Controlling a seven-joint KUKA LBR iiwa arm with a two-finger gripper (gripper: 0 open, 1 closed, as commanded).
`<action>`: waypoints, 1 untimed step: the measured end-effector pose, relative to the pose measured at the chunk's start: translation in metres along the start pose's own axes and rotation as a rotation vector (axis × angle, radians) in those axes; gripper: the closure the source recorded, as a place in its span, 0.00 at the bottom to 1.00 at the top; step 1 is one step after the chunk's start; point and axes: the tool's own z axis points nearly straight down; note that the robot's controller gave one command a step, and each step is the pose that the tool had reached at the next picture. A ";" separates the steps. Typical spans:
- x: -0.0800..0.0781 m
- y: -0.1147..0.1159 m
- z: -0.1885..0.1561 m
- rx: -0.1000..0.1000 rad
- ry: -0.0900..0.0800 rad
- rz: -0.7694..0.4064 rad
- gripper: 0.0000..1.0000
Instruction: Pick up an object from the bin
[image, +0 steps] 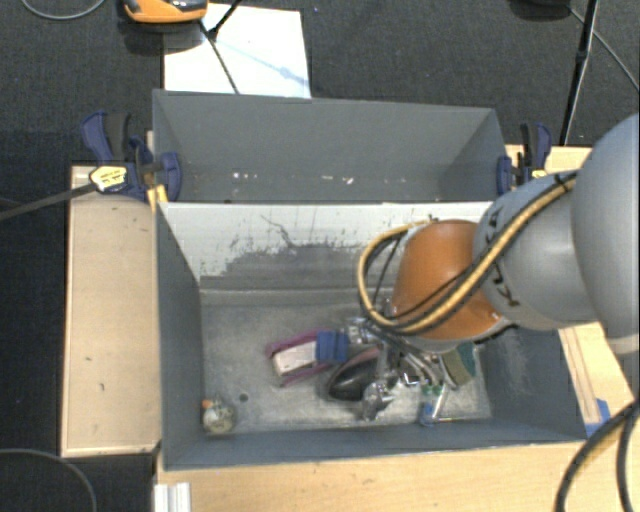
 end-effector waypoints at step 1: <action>0.002 -0.005 0.000 0.003 0.008 0.004 1.00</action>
Offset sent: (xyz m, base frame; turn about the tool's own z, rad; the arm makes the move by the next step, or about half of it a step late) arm 0.0000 0.0000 0.0000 0.0000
